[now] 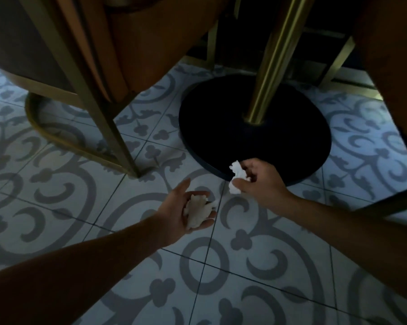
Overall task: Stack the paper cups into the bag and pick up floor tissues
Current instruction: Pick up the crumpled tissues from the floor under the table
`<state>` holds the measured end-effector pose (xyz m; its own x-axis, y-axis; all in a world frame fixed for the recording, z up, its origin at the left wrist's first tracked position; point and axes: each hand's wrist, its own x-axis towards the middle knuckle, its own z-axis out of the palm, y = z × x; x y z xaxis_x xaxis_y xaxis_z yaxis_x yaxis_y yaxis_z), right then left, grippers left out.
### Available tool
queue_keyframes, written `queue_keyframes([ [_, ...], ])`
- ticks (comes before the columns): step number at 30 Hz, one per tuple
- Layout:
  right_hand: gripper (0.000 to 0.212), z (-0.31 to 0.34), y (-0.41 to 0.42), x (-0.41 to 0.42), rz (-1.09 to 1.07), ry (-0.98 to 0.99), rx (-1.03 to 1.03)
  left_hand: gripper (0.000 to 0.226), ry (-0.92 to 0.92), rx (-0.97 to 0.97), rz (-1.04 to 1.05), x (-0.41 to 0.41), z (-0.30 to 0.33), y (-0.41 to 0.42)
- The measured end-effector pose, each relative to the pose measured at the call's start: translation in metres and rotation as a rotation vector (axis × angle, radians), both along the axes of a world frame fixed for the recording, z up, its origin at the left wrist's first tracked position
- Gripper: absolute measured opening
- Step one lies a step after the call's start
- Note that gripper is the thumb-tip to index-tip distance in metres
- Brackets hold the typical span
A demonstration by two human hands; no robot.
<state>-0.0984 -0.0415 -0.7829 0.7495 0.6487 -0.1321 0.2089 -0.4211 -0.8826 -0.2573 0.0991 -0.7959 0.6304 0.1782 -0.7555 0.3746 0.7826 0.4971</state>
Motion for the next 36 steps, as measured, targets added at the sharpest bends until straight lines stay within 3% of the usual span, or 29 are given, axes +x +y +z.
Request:
queue_keyframes([
  [6,0.008,0.017,0.009,-0.021,-0.122,0.209,-0.072,0.061,0.028,-0.021,0.245,-0.020,0.031,0.000],
  [10,0.015,0.059,-0.007,-0.061,-0.288,0.618,0.145,0.060,0.115,-0.106,0.370,-0.083,0.079,-0.016],
  [16,0.031,0.200,-0.021,-0.120,-0.294,0.854,-0.038,0.058,0.157,-0.167,0.392,-0.157,0.217,-0.027],
  [21,0.028,0.333,-0.022,-0.150,-0.527,1.030,-0.037,0.054,0.196,-0.181,0.321,-0.175,0.342,-0.033],
  [28,0.019,0.428,-0.059,-0.134,-0.594,0.997,-0.036,0.057,0.184,-0.172,0.225,-0.140,0.444,-0.044],
  [36,0.019,0.409,-0.168,-0.081,-0.769,1.079,0.028,0.054,0.208,-0.174,0.028,-0.044,0.441,-0.121],
])
